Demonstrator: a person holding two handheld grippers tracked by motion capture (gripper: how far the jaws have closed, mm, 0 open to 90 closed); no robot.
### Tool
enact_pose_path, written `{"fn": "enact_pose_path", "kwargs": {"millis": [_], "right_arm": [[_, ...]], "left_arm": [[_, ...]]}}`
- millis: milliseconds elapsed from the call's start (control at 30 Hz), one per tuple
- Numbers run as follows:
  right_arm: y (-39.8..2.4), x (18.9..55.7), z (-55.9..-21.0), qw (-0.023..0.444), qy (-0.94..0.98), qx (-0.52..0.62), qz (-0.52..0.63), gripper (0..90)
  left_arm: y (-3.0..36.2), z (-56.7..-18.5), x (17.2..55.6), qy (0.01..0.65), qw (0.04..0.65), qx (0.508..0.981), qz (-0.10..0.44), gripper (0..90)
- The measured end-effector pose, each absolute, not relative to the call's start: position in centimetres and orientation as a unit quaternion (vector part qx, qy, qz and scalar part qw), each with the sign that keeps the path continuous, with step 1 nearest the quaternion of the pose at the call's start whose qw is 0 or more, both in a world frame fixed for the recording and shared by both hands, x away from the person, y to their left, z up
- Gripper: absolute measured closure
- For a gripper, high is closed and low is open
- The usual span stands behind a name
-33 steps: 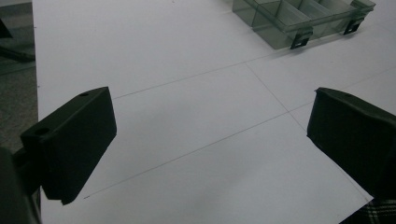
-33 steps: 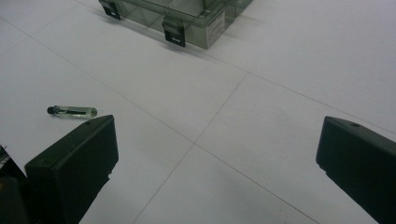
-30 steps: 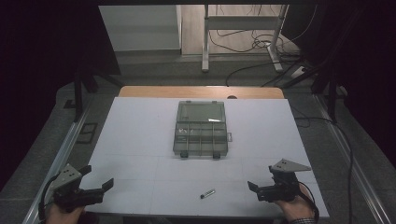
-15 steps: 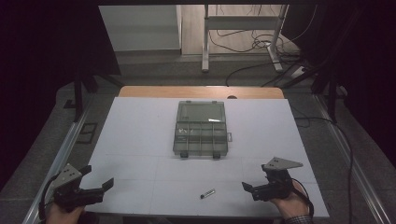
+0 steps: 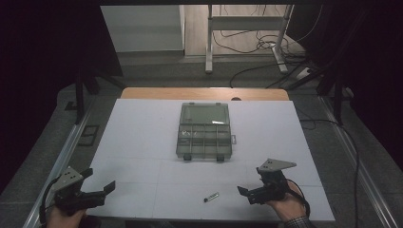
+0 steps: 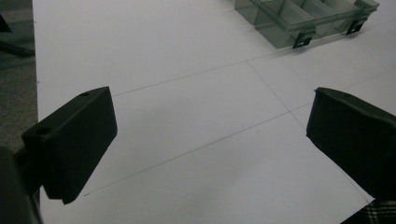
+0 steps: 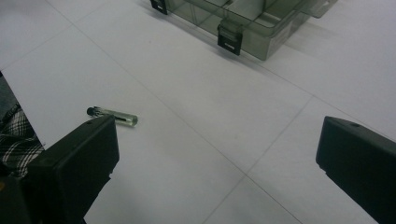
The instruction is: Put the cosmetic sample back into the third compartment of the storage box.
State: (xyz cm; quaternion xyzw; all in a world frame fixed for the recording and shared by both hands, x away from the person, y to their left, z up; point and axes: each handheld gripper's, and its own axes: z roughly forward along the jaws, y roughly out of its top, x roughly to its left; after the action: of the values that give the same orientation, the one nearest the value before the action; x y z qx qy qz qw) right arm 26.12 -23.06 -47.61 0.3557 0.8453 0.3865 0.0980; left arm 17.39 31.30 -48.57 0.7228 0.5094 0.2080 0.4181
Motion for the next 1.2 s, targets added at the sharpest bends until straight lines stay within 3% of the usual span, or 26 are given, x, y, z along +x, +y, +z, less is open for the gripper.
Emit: {"fn": "enact_pose_path", "kwargs": {"millis": [1200], "right_arm": [[-17.7, 26.6, -48.8, 0.074, 0.884, 0.323, 0.331, 0.0]], "left_arm": [[31.3, -48.6, 17.5, 0.511, 0.415, 0.724, 0.206, 2.7]]}}
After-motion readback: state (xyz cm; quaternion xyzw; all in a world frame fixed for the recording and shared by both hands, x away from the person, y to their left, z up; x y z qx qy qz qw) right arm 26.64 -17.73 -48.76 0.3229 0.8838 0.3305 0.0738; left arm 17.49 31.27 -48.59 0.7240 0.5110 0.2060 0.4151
